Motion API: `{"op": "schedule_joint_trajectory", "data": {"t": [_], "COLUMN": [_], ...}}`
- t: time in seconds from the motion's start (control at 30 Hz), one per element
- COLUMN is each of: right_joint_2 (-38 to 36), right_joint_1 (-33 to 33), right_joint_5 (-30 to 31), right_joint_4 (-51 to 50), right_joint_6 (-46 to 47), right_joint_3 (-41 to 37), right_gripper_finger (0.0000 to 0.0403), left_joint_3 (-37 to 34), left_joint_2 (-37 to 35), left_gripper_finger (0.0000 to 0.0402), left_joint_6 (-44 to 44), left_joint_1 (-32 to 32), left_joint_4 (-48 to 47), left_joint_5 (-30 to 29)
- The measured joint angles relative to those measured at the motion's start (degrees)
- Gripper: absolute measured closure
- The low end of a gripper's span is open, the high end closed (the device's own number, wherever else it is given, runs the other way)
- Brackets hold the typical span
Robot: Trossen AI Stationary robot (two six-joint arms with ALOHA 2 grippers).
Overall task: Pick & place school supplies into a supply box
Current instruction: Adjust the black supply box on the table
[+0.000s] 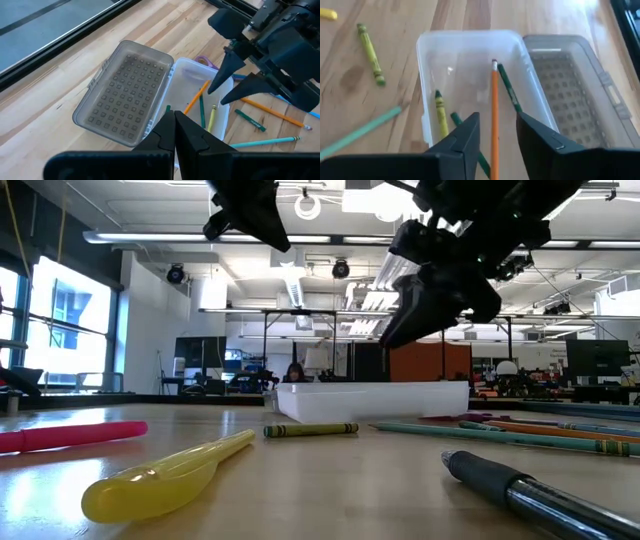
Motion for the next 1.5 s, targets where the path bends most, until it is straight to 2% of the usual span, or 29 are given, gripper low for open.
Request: {"op": "schedule_joint_trajectory", "data": {"t": [0.1,0.37,0.5,0.67,0.87,0.97,1.07,1.23,1.5], "right_joint_2": [0.44,4.53,6.20,4.94,0.12,-3.03,-5.77,-8.98,-10.33], "right_joint_1": [0.30,0.63,1.27,3.76,8.57,10.42,10.56,10.49,10.51], "right_joint_5": [-0.71,-7.68,-8.37,-0.72,12.59,17.15,17.91,17.19,17.36], "right_joint_4": [2.88,7.32,7.20,4.12,-6.80,-12.58,-19.62,-27.82,-31.60], "right_joint_6": [-0.37,-0.85,-3.09,-3.59,-2.65,0.04,4.85,14.34,18.11], "right_joint_3": [0.02,0.04,0.02,1.72,4.81,4.71,4.70,4.66,4.66], "right_gripper_finger": [0.0280,0.0280,0.0285,0.0285,0.0288,0.0294,0.0302,0.0316,0.0324], "left_joint_3": [0.00,0.00,0.00,-0.44,-2.33,-2.16,-2.22,-1.94,-2.22], "left_joint_2": [0.00,-0.01,0.32,3.34,10.11,14.63,19.24,24.30,25.66], "left_gripper_finger": [0.0360,0.0363,0.0370,0.0371,0.0375,0.0374,0.0371,0.0374,0.0371], "left_joint_6": [0.00,0.00,-0.02,0.31,0.46,0.46,1.18,0.59,-1.25], "left_joint_1": [0.01,0.01,0.02,-1.18,-4.73,-6.27,-6.49,-5.36,-4.43], "left_joint_4": [-0.13,-0.31,-0.36,1.12,5.31,11.12,15.53,15.81,8.43], "left_joint_5": [-0.03,-0.12,3.26,7.61,7.81,7.67,7.72,7.56,10.50]}}
